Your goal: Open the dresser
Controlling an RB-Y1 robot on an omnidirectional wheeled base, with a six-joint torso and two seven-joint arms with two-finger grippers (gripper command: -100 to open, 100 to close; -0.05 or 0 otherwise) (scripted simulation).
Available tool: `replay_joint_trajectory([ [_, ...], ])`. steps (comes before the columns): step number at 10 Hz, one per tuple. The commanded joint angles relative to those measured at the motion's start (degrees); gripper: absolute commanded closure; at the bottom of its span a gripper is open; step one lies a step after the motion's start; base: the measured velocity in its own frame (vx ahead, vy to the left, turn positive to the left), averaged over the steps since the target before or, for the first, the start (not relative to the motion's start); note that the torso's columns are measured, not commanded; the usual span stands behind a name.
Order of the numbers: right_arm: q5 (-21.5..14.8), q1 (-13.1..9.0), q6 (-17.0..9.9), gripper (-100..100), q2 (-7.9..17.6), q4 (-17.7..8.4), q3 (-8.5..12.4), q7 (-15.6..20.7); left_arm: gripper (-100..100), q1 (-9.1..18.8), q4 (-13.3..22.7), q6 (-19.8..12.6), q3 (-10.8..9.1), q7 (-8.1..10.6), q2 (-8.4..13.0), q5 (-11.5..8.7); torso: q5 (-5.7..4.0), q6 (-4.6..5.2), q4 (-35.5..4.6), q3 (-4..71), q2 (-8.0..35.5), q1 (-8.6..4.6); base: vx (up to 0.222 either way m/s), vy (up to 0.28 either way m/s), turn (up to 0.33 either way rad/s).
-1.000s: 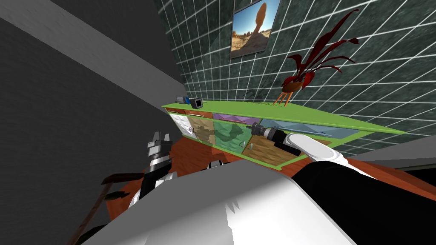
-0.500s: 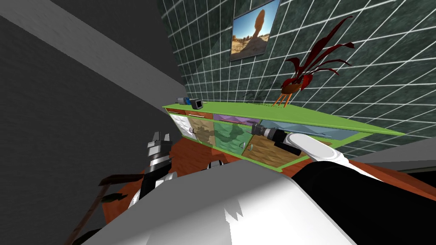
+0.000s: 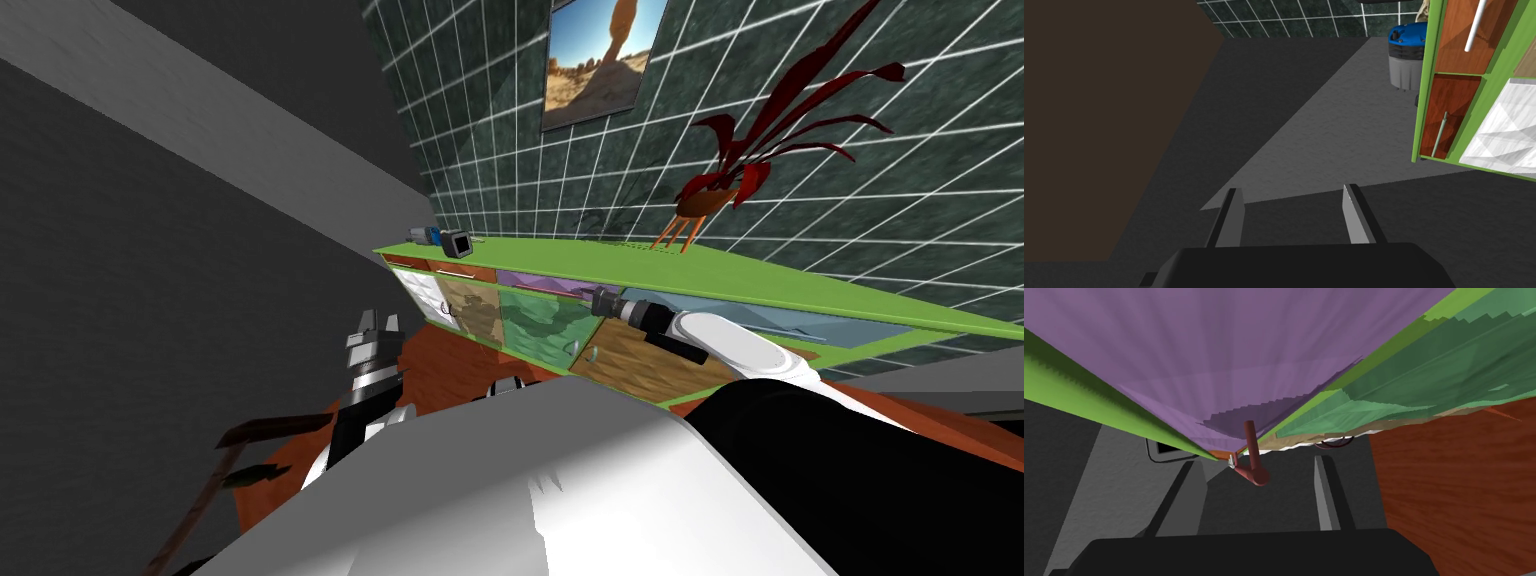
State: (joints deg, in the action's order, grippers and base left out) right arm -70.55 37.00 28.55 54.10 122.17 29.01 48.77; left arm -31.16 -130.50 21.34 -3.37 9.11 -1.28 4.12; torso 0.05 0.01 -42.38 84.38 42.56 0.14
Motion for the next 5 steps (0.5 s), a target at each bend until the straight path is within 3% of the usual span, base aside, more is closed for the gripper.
replay_joint_trajectory([
  [1, 0.09, 0.38, 0.2, 100, -0.04, 0.86, 0.05, -0.17, 0, 0.01, 0.0, 0.0, 0.01, 0.0, -0.01, 0.0, -0.01, 0.02, 0.03, -0.02, 0.05, 0.11, -0.141, 0.108, -0.069],
  [4, 0.14, 0.55, 0.38, 100, -0.05, 1.29, -0.07, -0.21, 0, 0.02, 0.0, 0.0, 0.01, 0.0, -0.01, 0.0, 0.02, 0.06, -0.03, 0.05, -0.04, -0.07, -0.153, 0.094, -0.039],
  [5, 1.14, 0.69, 1.53, -100, 2.08, 1.7, 1.96, -2.43, 0, 0.01, 0.0, 0.0, 0.01, 0.0, 0.0, 0.0, 0.07, 0.06, -0.06, 0.27, -0.35, -0.29, -0.007, 0.028, -0.103],
])
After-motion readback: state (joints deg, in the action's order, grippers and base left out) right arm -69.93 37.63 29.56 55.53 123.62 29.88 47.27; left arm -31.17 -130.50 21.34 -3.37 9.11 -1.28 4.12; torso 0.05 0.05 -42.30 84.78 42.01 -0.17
